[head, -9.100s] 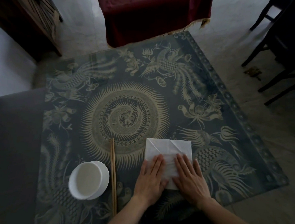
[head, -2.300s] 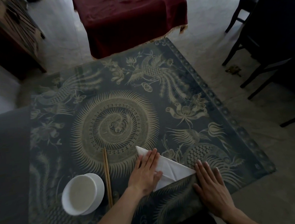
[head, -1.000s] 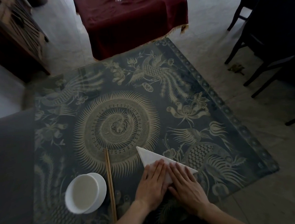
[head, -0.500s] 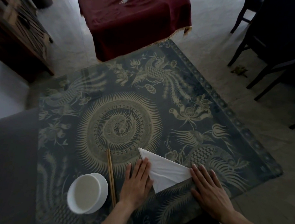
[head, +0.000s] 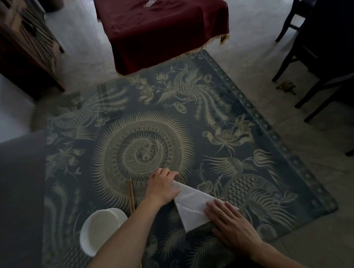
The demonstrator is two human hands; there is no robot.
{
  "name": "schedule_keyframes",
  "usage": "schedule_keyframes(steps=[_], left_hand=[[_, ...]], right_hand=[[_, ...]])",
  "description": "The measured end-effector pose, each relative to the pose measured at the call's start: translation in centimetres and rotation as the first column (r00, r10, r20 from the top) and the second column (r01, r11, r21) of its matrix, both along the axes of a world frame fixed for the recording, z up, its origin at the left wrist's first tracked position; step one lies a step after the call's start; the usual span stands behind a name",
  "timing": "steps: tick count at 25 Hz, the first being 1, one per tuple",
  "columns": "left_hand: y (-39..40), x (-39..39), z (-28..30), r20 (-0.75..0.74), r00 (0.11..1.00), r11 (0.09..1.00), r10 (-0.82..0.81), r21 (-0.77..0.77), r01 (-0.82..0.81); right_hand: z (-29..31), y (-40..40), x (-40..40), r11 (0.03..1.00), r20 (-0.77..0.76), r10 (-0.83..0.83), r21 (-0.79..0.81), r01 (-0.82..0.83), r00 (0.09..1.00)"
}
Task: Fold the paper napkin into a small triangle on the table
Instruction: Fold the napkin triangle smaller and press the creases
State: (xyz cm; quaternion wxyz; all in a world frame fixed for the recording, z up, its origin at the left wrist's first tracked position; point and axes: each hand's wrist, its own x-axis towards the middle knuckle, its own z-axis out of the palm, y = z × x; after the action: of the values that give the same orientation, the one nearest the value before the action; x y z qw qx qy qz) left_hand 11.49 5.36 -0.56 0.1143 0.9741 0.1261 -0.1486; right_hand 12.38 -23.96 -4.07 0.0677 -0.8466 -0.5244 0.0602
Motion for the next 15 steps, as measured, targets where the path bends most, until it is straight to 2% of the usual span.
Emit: schedule_keyframes(steps=[5,15], left_hand=[[-0.3,1.5,0.5,-0.131,0.988,0.996,0.086,-0.027,-0.09],[-1.0,1.0,1.0,-0.195,0.965,0.965,0.173,-0.165,-0.206]], right_hand=[[0.0,-0.1,0.0,1.0,-0.001,0.007,-0.004,-0.007,1.0],[0.2,0.1,-0.3,1.0,-0.004,-0.01,-0.016,0.01,1.0]])
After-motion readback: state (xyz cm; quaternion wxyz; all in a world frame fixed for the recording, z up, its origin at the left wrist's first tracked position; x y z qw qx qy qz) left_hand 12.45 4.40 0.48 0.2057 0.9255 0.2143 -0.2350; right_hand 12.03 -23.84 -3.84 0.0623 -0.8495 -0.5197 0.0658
